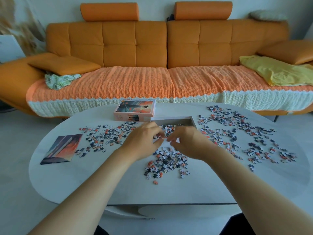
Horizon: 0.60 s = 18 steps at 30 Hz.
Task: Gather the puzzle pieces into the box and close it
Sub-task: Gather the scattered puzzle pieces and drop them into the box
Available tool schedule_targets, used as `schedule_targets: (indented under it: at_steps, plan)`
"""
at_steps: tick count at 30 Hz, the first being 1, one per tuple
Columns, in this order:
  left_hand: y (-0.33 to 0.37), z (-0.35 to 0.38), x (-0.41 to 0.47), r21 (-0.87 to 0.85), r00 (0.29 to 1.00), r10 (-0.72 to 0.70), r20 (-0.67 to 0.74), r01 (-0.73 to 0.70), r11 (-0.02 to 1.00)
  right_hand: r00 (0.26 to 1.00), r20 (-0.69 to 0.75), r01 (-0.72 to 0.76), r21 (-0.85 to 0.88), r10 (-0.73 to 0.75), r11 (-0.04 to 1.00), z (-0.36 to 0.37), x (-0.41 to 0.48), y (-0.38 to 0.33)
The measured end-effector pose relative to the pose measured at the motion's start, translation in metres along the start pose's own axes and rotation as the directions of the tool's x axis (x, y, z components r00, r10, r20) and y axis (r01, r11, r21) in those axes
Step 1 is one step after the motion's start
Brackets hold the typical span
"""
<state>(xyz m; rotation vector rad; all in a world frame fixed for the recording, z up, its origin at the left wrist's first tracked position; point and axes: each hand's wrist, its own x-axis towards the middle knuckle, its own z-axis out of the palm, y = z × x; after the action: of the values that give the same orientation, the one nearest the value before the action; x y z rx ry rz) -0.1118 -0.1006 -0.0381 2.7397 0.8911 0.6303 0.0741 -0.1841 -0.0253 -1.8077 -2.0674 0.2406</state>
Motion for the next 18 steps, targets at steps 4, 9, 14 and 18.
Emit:
schedule_targets:
  at_steps: [4, 9, 14, 18]
  plan:
    - [0.007, -0.006, -0.023, 0.033, 0.953, -0.064, 0.298, 0.057, 0.998, 0.979, 0.199, -0.020, -0.142, 0.049, 0.990, 0.015, -0.014, -0.013]
    - [-0.002, 0.012, -0.046, 0.103, 0.872, -0.132, 0.472, 0.094, 0.990, 0.957, 0.275, -0.021, -0.243, 0.090, 0.970, 0.032, -0.021, -0.013]
    - [0.005, 0.022, -0.045, -0.017, 0.927, -0.074, 0.367, 0.086, 0.996, 0.961, 0.245, -0.082, -0.180, 0.125, 0.980, 0.025, -0.020, -0.010]
    - [0.001, 0.019, -0.044, 0.038, 0.910, -0.122, 0.396, 0.116, 0.993, 0.945, 0.254, -0.149, -0.219, 0.204, 0.964, 0.015, -0.022, -0.005]
